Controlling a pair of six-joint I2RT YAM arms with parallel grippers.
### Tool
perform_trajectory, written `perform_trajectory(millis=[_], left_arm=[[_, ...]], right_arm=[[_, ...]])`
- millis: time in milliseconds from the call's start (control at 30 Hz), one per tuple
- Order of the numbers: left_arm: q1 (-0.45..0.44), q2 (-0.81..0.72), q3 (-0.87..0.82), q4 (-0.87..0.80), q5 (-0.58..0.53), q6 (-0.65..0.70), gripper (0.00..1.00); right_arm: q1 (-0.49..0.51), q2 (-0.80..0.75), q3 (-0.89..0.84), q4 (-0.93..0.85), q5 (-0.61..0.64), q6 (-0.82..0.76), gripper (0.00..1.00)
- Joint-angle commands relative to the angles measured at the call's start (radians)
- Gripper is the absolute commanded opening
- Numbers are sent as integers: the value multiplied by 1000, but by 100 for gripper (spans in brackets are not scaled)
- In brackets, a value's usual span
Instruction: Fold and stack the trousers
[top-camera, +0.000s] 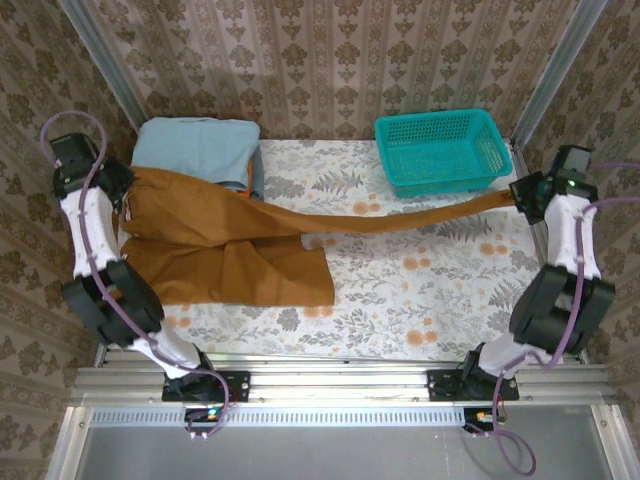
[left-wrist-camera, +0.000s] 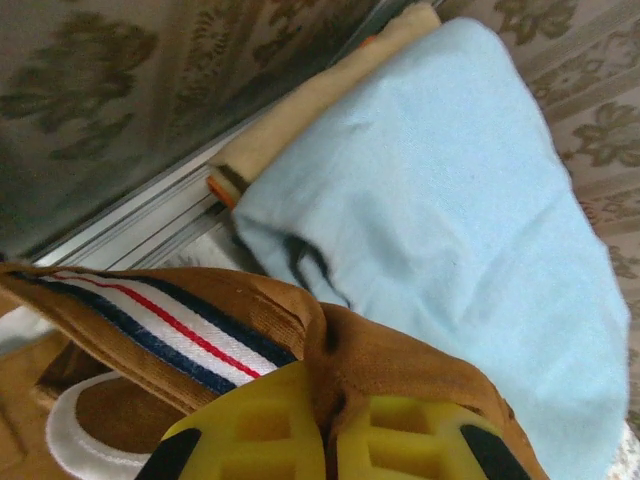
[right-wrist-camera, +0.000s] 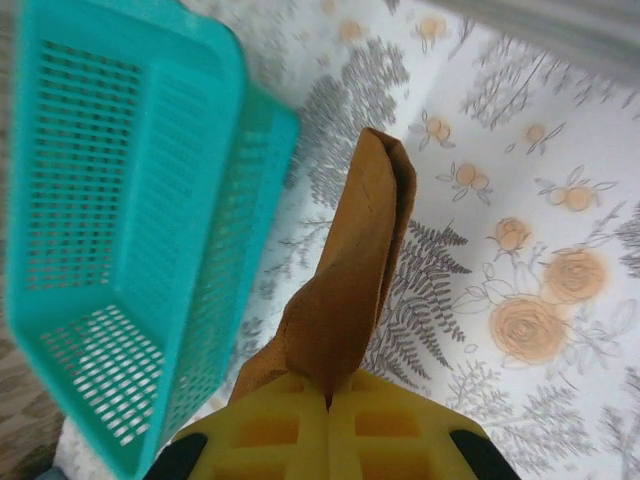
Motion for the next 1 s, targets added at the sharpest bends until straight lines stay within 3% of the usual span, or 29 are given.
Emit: perform_trajectory(millis=[0,233,267,333,400,433,467,533,633,733,800,967], left_arm=[[-22,135,163,6,-19,51,0],[-62,444,524,-119,-32,98,0],[-64,490,578,-141,-24,93,0],[-68,567,678,-173,17,92,0],[-73,634,778,-217,41,88,0],[-74,659,815,-234,49,93,0],[-76,684,858,-263,55,94,4],[-77,707,908,-307,86,108,39],[-93,649,840,-312,91,150,66],[-106,517,672,-243,99,168,78],[-116,422,574,-218,84,167,94],[-200,226,417,-210,-32,221,100]], right_arm=[[18,91,82,77,34,62,0],[39,376,281,113,18,124,2],[45,404,303,118,27,145,17],[58,452,317,195,3,172,31],[71,498,367,188,3,183,55],[73,513,389,183,1,178,60],[73,525,404,181,-11,176,65],[72,530,416,184,-54,151,69],[82,470,358,190,-57,92,71],[81,385,278,213,-54,43,76],[84,344,257,220,-49,13,80],[146,259,254,131,5,-107,80]])
